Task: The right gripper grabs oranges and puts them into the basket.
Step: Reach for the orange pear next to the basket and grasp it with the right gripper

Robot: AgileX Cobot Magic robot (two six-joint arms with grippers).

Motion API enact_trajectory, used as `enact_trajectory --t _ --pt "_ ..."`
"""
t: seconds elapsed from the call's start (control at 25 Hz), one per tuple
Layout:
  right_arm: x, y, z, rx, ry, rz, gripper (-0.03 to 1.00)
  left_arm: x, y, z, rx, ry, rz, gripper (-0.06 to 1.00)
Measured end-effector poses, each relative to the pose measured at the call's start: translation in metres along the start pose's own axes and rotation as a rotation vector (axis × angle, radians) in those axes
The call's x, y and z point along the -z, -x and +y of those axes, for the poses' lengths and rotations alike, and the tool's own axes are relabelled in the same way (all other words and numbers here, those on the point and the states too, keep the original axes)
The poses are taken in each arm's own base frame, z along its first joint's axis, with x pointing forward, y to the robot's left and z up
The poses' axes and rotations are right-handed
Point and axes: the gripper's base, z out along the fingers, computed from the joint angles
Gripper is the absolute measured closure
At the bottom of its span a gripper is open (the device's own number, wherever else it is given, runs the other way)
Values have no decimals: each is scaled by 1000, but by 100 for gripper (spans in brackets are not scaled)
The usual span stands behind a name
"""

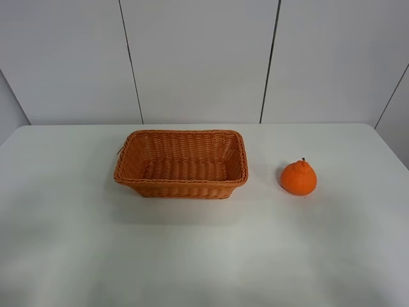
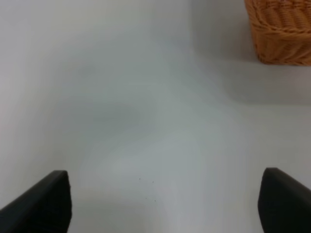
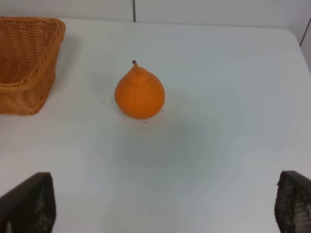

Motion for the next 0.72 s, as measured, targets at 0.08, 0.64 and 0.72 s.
enact_trajectory --t 0.08,0.64,0.72 --pt "0 0 0 0 1 0 28 0 0 0 0 0 0 6" --pt "-4 4 0 -2 2 31 28 0 0 0 1 0 0 6" --pt "-12 26 1 -7 6 107 28 0 0 0 1 0 0 6"
